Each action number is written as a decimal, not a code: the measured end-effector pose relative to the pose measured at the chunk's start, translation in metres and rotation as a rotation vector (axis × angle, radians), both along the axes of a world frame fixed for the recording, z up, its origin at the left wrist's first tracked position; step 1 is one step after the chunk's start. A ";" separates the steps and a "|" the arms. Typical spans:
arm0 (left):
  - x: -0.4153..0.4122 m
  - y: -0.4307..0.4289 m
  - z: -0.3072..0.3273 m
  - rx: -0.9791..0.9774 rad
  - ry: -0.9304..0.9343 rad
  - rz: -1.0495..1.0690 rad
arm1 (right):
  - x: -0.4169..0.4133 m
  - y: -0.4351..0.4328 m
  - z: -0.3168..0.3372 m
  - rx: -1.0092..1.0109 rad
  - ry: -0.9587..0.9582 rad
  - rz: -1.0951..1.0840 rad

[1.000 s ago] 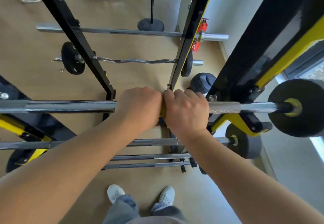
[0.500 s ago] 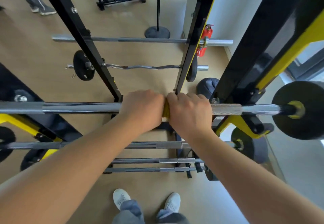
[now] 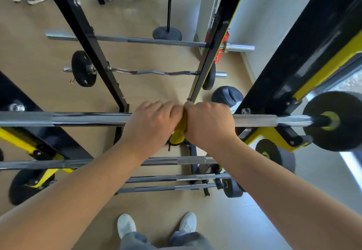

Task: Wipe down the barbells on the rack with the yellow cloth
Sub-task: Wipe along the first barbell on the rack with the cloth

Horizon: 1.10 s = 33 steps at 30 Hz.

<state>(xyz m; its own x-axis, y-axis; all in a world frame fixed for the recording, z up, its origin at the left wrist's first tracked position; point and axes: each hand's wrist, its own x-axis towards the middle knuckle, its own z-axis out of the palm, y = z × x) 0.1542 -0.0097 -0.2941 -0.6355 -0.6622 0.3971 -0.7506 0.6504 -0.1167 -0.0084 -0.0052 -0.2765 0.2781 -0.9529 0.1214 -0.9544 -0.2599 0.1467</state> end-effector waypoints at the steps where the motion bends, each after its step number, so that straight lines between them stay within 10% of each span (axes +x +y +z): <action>1: 0.008 0.000 0.001 0.009 0.008 0.017 | 0.011 -0.001 0.001 0.001 0.000 0.005; 9: 0.097 -0.005 0.004 0.133 -0.010 0.183 | 0.119 -0.007 -0.012 -0.120 0.039 -0.052; 17: 0.144 -0.016 0.002 0.155 -0.039 0.101 | 0.154 -0.060 0.047 0.975 -0.007 -0.022; 21: 0.159 -0.022 -0.001 0.191 -0.043 0.161 | 0.181 -0.048 0.033 0.688 0.065 0.018; 27: 0.182 -0.020 0.006 0.223 -0.038 0.161 | 0.198 -0.012 -0.026 -0.333 -0.057 0.023; 33: 0.202 -0.012 0.004 0.201 -0.006 0.175 | 0.215 -0.012 -0.026 -0.261 -0.112 0.027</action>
